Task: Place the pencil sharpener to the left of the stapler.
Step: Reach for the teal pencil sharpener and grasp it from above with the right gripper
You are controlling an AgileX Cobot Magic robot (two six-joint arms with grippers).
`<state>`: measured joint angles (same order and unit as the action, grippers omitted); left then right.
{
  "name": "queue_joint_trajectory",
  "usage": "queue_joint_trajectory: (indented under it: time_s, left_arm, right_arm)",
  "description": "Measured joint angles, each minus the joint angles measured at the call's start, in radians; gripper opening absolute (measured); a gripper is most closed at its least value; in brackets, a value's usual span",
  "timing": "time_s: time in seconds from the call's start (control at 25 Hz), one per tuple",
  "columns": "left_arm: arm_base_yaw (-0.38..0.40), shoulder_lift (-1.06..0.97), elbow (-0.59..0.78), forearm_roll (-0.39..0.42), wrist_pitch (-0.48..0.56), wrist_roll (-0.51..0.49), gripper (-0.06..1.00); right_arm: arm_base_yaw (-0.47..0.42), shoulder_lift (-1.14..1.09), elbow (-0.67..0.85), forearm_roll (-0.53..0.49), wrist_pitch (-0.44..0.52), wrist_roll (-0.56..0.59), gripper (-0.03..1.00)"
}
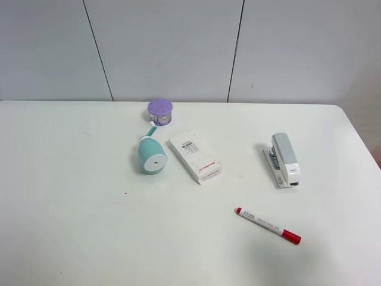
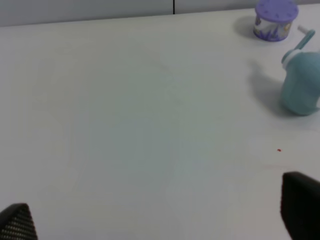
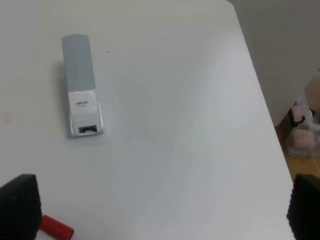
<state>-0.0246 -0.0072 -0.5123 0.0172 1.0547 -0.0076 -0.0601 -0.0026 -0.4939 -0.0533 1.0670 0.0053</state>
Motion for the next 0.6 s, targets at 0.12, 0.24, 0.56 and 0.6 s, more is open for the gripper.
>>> queue_joint_trajectory:
  time_s: [0.12,0.24,0.56,0.6]
  left_arm:
    - [0.0,0.0,0.0,0.0,0.0,0.0,0.99]
    - [0.0,0.0,0.0,0.0,0.0,0.0,0.99]
    - [0.0,0.0,0.0,0.0,0.0,0.0,0.99]
    - [0.0,0.0,0.0,0.0,0.0,0.0,0.99]
  right_arm:
    - [0.0,0.0,0.0,0.0,0.0,0.0,0.99]
    - [0.0,0.0,0.0,0.0,0.0,0.0,0.99]
    - [0.0,0.0,0.0,0.033,0.0,-0.03,0.99]
    - [0.0,0.002,0.0,0.053,0.0,-0.051,0.99]
